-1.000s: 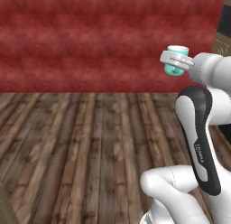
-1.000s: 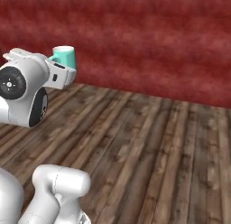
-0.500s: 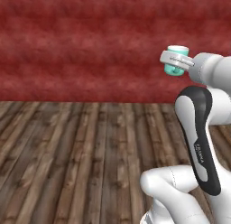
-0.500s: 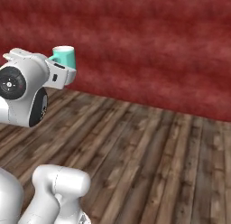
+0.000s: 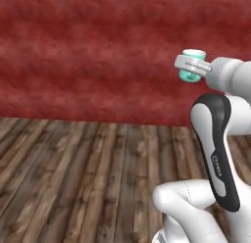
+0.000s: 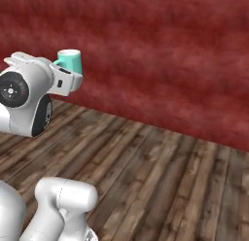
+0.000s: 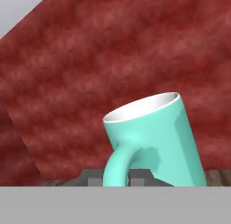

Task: There is a tray on the dining counter. Grab the cup, mug, and pitcher and place them on the tray. The pitcher may be placed next to the tray if it cannot fit the tray.

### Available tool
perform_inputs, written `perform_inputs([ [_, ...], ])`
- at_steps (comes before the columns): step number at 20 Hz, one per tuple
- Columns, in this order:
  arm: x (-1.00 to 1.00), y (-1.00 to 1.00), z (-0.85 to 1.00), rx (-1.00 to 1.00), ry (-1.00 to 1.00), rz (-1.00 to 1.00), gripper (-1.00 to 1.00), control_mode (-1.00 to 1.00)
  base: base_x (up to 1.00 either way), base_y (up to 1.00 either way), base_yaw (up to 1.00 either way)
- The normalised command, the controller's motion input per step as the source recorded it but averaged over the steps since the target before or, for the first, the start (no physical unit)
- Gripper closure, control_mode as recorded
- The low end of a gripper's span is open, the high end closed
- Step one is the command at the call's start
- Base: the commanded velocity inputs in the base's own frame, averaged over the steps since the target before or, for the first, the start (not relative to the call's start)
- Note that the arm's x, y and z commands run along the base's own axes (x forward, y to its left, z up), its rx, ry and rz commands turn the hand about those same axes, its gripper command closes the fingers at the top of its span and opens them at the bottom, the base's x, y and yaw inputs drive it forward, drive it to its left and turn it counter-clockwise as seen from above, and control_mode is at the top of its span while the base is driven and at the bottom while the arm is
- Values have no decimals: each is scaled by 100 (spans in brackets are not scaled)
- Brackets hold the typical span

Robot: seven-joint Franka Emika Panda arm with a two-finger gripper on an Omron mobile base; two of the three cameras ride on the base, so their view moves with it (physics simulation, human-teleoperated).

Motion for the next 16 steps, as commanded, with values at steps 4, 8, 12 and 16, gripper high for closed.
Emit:
perform_inputs([
  [4,0,0,0,0,0,0,100,100,100,0,40],
  [8,0,0,0,0,0,0,100,100,100,0,48],
  [12,0,0,0,0,0,0,100,100,100,0,57],
  [16,0,0,0,0,0,0,100,100,100,0,62],
])
